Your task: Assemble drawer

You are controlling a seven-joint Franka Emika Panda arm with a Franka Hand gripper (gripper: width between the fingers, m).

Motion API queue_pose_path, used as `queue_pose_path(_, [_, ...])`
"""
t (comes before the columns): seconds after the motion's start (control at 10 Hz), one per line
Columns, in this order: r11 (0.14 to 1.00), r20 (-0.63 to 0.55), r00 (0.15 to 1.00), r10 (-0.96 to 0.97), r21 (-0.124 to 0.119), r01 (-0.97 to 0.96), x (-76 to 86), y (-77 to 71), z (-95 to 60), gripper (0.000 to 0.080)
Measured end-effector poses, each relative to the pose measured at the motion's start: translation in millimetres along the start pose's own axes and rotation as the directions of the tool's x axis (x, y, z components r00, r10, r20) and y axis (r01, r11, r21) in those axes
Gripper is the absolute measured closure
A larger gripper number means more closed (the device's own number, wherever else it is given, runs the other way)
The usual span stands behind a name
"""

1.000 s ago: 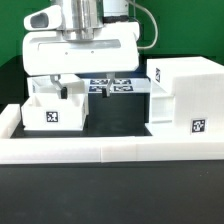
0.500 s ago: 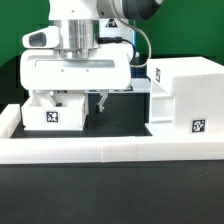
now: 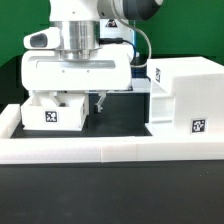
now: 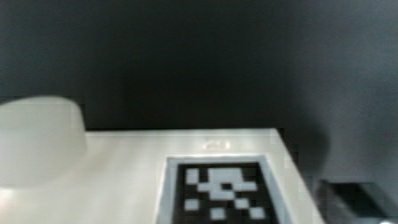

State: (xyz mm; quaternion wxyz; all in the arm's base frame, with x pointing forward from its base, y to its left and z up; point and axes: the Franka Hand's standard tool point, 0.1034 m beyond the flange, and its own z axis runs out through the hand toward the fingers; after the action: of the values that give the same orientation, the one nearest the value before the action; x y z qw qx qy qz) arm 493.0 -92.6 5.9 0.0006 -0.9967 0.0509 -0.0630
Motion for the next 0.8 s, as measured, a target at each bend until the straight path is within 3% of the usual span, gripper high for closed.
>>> queue_pose_path(0.2, [1.000, 0.000, 1.000, 0.001, 0.000, -0.001, -0.1, 0.6, 0.0, 0.0570])
queue_pose_path(0.3, [1.000, 0.000, 1.000, 0.001, 0.000, -0.001, -0.1, 0.6, 0.0, 0.0570])
queue_pose_path(0.4, [1.000, 0.000, 1.000, 0.001, 0.000, -0.001, 0.0, 0.6, -0.1, 0.0732])
queue_pose_path(0.8, [1.000, 0.000, 1.000, 0.001, 0.000, -0.001, 0.0, 0.7, 0.0, 0.0758])
